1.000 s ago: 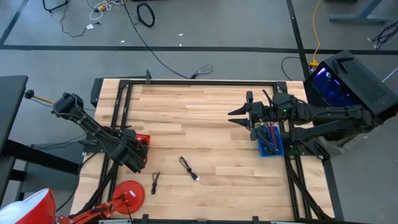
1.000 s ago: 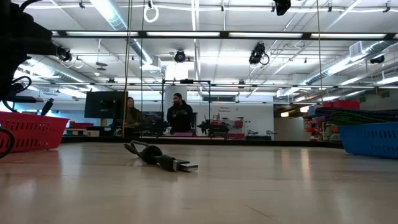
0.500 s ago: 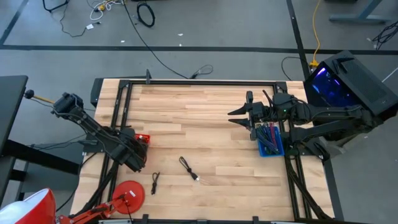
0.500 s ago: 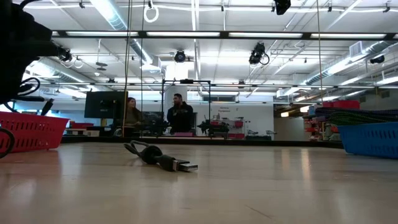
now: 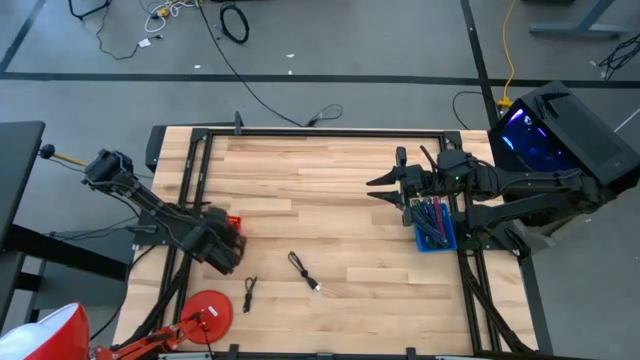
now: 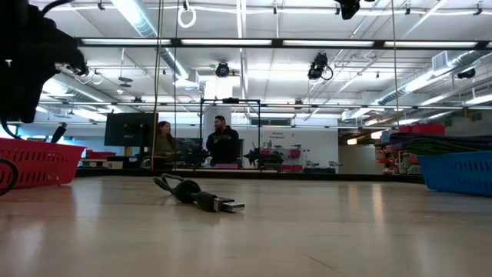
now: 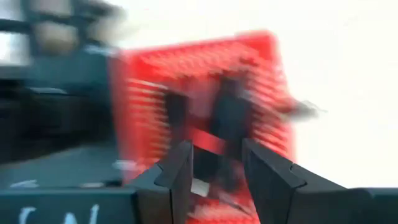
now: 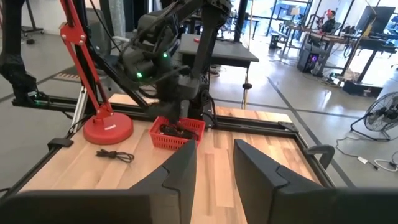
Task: Pick & Place USB Port
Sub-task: Put the black charger cable into the red bin
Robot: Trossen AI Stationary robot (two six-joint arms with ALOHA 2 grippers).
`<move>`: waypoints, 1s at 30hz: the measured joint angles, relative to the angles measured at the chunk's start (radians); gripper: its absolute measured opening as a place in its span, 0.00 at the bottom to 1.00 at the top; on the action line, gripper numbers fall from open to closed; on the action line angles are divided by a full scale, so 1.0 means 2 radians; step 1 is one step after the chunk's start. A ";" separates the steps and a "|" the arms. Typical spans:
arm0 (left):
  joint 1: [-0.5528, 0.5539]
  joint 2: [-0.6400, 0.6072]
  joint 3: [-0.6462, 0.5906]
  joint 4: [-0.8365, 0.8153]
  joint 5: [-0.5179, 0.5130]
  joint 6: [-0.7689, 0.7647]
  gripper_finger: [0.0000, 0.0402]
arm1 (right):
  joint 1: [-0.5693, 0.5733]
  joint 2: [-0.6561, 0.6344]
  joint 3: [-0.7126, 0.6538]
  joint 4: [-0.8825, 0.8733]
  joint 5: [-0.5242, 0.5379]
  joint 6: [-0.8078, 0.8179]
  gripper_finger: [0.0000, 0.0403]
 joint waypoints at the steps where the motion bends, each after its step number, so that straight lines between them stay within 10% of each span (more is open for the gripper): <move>1: 0.000 -0.001 0.000 0.029 0.001 0.023 0.35 | 0.000 0.000 0.000 -0.002 0.000 0.000 0.27; 11: -0.034 0.038 -0.001 0.311 0.046 0.082 0.35 | 0.000 0.000 0.000 -0.005 0.000 -0.004 0.27; 30: -0.092 0.157 -0.001 0.435 0.094 -0.038 0.35 | 0.000 0.000 0.000 -0.007 0.000 -0.002 0.27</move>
